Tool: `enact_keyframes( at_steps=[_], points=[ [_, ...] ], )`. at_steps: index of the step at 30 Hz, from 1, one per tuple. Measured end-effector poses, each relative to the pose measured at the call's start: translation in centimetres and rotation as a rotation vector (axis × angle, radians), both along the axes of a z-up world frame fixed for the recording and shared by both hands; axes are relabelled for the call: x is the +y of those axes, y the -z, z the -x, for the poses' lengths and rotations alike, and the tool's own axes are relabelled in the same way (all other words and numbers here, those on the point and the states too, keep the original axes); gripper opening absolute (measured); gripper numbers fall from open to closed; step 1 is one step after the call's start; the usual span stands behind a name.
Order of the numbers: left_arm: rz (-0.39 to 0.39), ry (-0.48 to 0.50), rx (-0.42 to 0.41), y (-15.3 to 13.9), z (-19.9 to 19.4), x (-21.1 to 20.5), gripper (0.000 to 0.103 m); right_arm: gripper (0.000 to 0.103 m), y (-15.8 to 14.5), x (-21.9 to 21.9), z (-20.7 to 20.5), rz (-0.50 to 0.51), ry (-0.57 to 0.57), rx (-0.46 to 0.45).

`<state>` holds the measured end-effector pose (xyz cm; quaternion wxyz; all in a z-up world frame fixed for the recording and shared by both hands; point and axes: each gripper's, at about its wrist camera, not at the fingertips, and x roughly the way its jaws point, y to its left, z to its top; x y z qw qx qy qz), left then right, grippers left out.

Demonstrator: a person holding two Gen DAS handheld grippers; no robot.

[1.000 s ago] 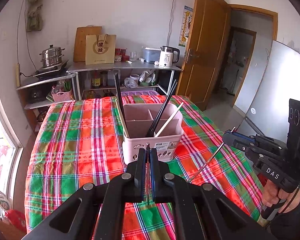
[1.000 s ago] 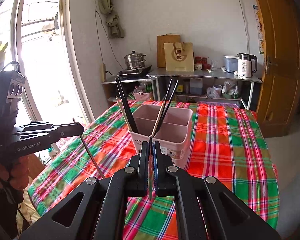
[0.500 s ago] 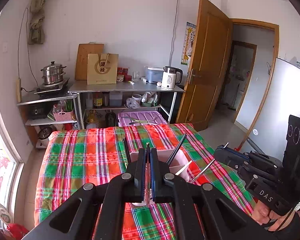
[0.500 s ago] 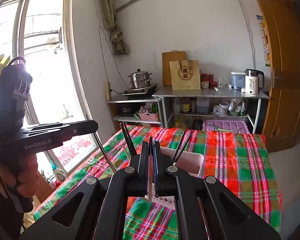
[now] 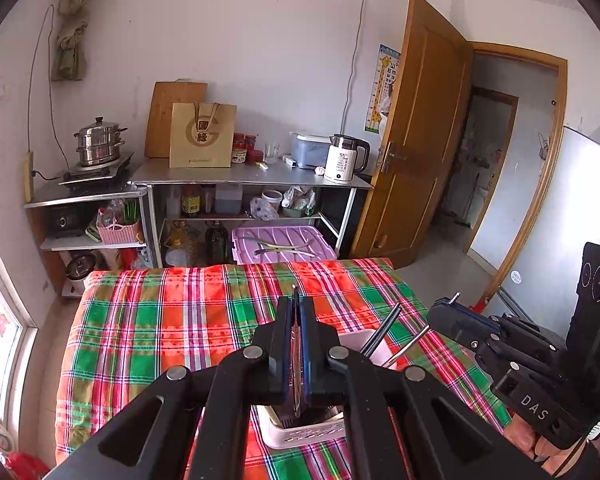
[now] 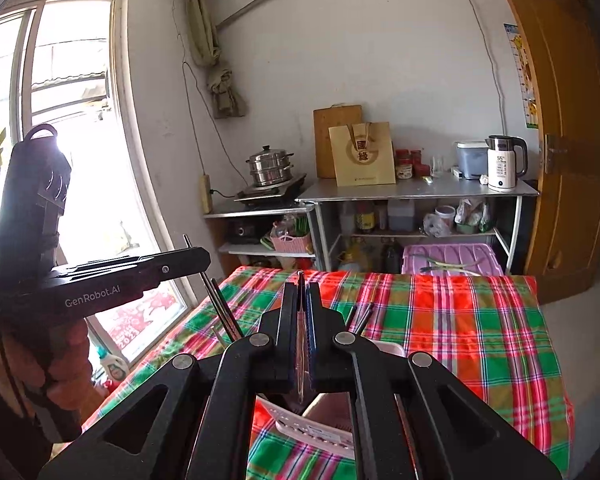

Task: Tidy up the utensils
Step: 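Carry both silver chopsticks over the pink basket and open both tools inside it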

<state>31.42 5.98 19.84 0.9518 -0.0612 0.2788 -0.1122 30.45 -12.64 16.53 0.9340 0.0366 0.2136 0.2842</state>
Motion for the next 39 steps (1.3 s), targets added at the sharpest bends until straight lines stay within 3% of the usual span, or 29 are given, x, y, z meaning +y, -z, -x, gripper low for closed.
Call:
enact_keyframes(
  at_steps=[29,39],
  points=[
    [-0.054,0.023,0.160,8.0,-3.3,-1.0,0.004,0.005,4.5,1.5,-2.6,0.087,-0.004,0.132],
    [-0.069,0.023,0.165,8.7,-3.2,-1.3,0.004,0.006,5.0,2.0,-2.7,0.120,-0.010,0.149]
  ],
)
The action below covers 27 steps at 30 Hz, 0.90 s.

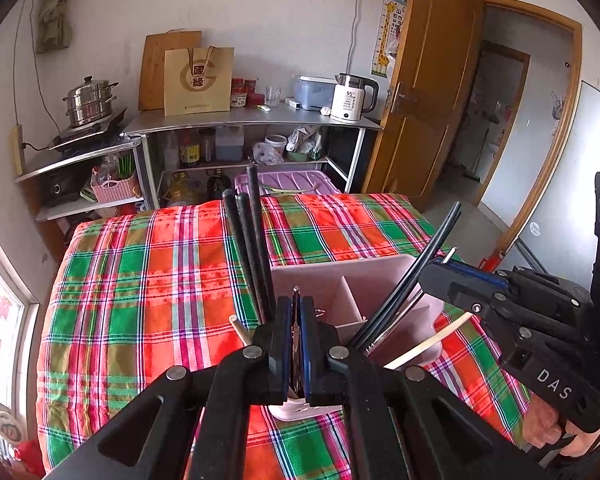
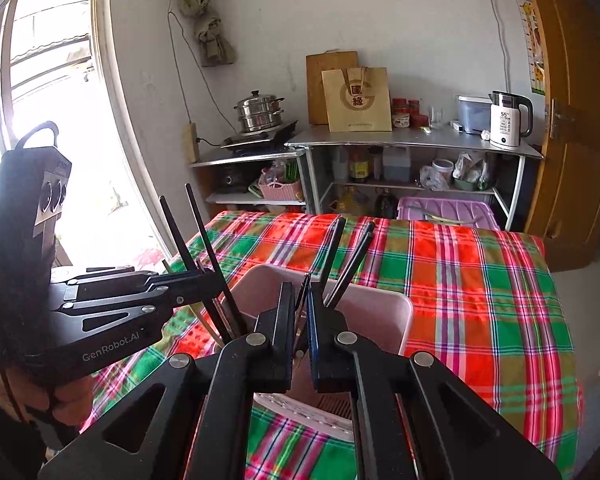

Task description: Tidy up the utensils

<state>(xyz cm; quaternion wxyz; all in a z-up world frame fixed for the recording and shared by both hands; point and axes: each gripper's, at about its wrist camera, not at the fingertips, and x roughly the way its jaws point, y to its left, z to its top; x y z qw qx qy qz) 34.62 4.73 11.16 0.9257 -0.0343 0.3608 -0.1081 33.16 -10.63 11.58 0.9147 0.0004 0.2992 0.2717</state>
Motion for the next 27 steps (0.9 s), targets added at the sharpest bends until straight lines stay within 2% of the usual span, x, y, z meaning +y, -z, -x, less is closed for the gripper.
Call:
enact_keyframes(
  at_steps=[14,24,27],
  points=[
    [0.023,0.007,-0.059,-2.1,2.8,0.4,0.005,0.013,-2.1,-1.4,2.0,-0.032,0.016,-0.059],
    [0.037,0.010,-0.129,-3.2,8.2,0.4,0.007,0.014,-3.5,-3.3,5.7,-0.065,0.027,-0.103],
    [0.015,0.001,-0.159,-3.2,10.6,0.1,0.007,0.014,-3.6,-4.0,7.2,-0.071,0.025,-0.117]
  ],
)
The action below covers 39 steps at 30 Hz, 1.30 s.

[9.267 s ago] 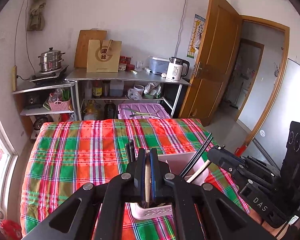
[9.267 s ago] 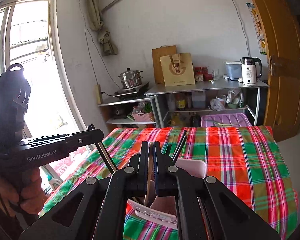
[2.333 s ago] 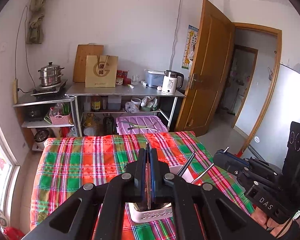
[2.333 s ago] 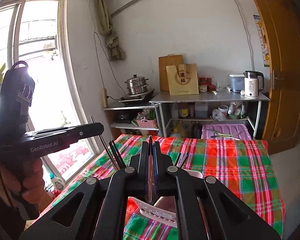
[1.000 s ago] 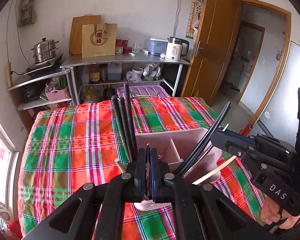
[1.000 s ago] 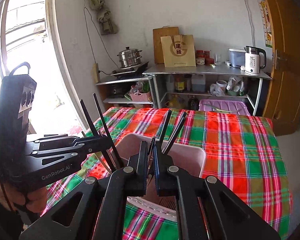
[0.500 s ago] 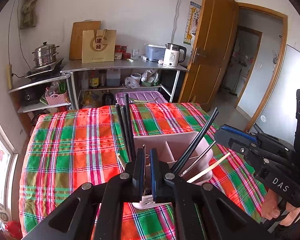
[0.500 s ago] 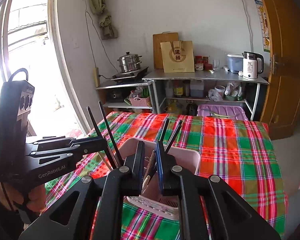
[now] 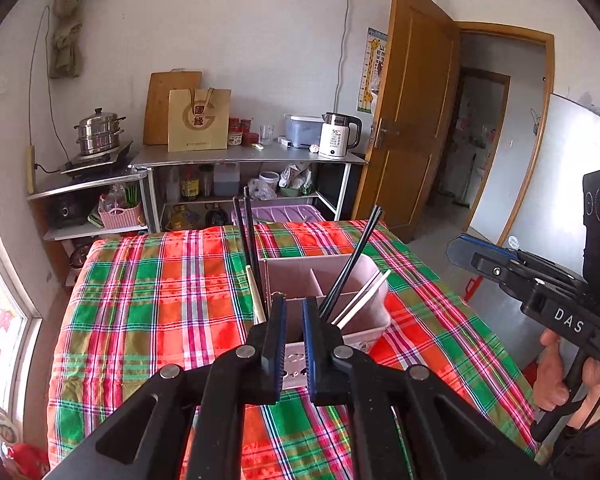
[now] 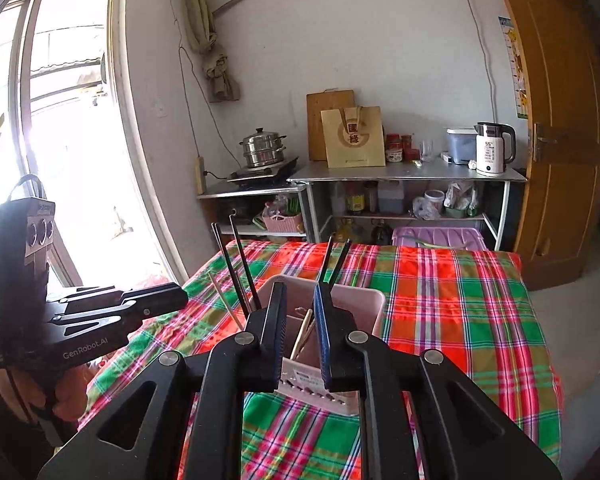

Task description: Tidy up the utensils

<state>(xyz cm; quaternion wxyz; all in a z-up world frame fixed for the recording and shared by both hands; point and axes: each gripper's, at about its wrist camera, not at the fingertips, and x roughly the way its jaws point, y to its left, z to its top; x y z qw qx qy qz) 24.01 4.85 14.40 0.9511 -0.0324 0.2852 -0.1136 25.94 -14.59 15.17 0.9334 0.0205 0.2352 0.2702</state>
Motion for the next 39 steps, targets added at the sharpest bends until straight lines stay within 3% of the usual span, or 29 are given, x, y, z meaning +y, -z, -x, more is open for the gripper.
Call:
enact_keyframes(
  at_steps=[3,6,13,24,39],
  points=[
    [-0.002,-0.002,-0.025,0.3,2.5,-0.2,0.008,0.016,0.2,-0.5,1.9,0.000,-0.005,-0.017],
    [0.001,-0.017,-0.046,0.8,5.0,-0.4,0.016,0.025,0.7,-1.1,3.7,-0.001,-0.007,-0.029],
    [0.005,-0.047,-0.060,3.5,10.0,-1.2,0.029,0.026,3.3,-1.7,8.7,0.038,0.004,-0.056],
    [-0.022,-0.087,-0.059,8.0,15.9,-2.7,0.029,0.029,8.0,-2.3,14.8,0.073,0.039,-0.041],
    [-0.009,-0.101,-0.094,9.0,19.8,-3.9,0.029,0.031,10.5,-2.8,19.5,0.097,0.095,-0.057]
  ],
)
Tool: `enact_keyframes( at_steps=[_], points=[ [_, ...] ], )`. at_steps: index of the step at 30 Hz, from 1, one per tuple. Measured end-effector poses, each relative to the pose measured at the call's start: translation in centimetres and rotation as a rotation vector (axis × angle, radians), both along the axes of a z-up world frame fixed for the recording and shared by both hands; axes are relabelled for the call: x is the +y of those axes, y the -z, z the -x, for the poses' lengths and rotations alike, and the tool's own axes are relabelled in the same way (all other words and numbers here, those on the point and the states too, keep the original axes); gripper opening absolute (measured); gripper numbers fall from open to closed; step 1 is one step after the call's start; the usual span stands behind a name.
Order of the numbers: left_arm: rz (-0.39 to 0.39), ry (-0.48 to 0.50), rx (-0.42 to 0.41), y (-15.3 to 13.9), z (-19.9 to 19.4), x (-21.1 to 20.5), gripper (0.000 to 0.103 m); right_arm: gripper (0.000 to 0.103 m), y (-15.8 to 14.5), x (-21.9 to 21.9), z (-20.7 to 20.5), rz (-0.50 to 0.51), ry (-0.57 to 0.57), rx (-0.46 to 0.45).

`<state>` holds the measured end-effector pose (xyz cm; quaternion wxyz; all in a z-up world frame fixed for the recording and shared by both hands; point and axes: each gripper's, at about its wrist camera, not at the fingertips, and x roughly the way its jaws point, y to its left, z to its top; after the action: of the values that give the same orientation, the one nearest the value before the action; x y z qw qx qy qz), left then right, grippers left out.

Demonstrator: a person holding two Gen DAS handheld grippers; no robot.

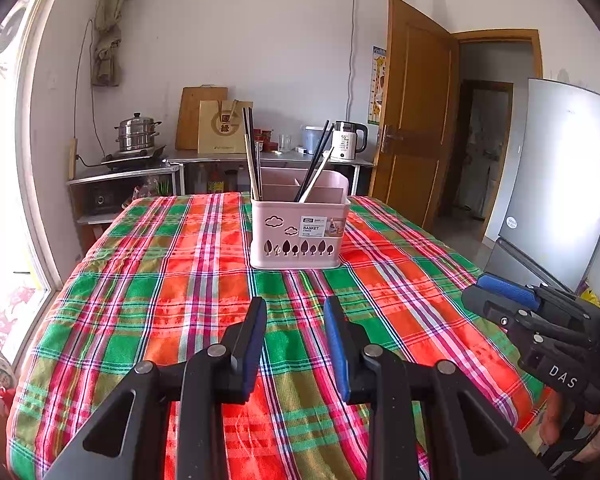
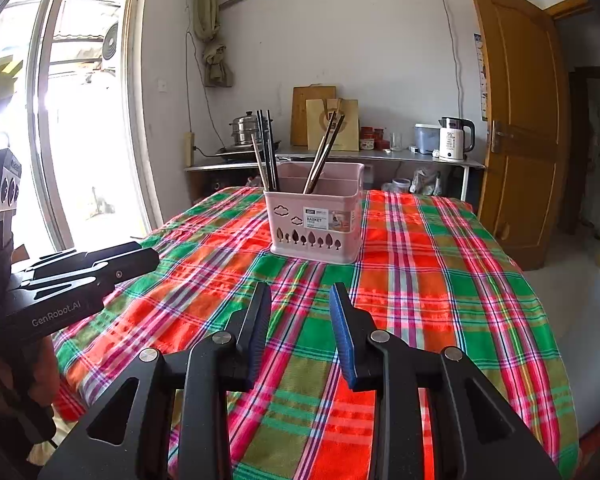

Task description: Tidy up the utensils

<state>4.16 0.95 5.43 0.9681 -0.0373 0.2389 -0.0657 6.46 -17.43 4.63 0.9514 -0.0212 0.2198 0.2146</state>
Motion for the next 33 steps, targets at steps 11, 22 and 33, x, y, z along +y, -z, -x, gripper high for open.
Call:
enact_keyframes(
  at_steps=[11,22,33],
  points=[
    [0.003,-0.013,0.013,0.61,0.01,-0.17,0.029,0.031,0.62,0.19,0.01,0.015,0.003,0.011],
    [0.002,-0.013,0.017,0.80,0.03,-0.12,0.029,0.031,0.35,0.18,0.11,0.015,0.007,0.005],
    [0.005,-0.011,0.020,0.81,0.01,-0.09,0.029,0.031,0.32,0.13,-0.02,0.013,0.009,0.006]
  ],
)
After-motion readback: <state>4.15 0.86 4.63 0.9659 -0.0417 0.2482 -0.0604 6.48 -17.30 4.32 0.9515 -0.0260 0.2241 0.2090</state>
